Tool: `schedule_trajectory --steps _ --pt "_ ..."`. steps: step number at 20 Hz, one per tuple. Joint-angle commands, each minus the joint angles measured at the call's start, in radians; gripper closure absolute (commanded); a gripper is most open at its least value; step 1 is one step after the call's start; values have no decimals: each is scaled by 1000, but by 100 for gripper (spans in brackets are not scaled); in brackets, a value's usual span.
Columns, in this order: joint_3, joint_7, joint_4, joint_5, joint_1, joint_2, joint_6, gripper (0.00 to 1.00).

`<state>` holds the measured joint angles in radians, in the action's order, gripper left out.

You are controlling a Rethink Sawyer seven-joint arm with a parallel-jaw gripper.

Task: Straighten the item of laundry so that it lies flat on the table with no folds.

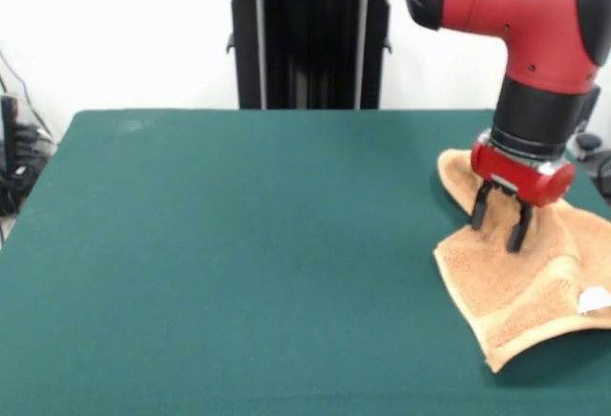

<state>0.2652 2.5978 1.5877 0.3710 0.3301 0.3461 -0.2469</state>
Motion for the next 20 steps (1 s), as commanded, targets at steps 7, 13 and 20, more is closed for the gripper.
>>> schedule_trajectory --steps 7,13,20 --pt "249 159 -56 -8 46 -27 -220 0" --pt "142 135 -21 18 -22 -26 -118 0" --pt "-161 86 55 0 -212 -26 142 0"
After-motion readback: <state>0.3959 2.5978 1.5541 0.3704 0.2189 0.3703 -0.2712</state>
